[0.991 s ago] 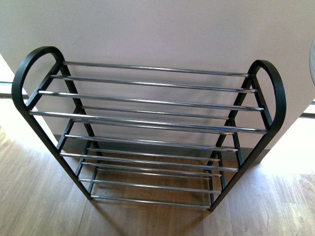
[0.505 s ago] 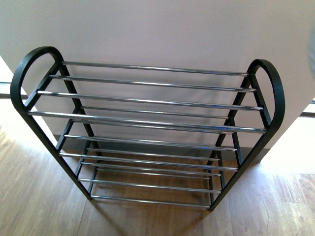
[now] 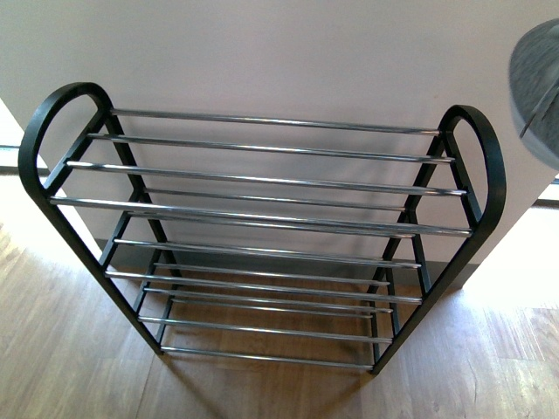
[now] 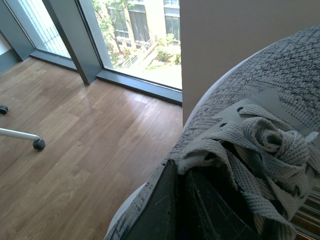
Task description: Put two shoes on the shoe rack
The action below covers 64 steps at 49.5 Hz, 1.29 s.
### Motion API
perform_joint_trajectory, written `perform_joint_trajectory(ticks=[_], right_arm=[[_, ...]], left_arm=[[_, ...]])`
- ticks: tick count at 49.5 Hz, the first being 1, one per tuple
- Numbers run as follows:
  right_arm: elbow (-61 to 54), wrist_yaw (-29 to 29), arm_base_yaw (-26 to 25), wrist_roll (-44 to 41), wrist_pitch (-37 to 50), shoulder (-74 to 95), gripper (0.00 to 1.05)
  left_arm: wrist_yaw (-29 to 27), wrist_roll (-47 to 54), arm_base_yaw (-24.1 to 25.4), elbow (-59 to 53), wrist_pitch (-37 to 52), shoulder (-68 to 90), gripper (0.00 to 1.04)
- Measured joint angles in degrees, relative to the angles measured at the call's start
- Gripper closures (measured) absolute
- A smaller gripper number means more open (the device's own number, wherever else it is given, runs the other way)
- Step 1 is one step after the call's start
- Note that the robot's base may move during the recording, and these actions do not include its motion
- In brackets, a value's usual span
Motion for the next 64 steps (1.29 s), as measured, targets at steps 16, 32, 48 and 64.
perform_joint_trajectory(ticks=[16,32,48,64], right_arm=[[11.6,8.5,8.3,12.3,-8.1,12.5,1.03],[15.8,15.1,12.4,19.9,-9.3,24.7,1.03],[20.7,17.0,16.1,23.2,-9.9,29.4,1.03],[23.1,16.3,16.0,25.4,-6.5,34.0,1.03]], left_arm=[[-0.1,0.0,0.0,0.0,0.0,0.0,1.03],[-0.1,0.0,0.0,0.0,0.0,0.0,1.03],[-0.1,0.0,0.0,0.0,0.0,0.0,1.03],[-0.1,0.0,0.0,0.0,0.0,0.0,1.03]])
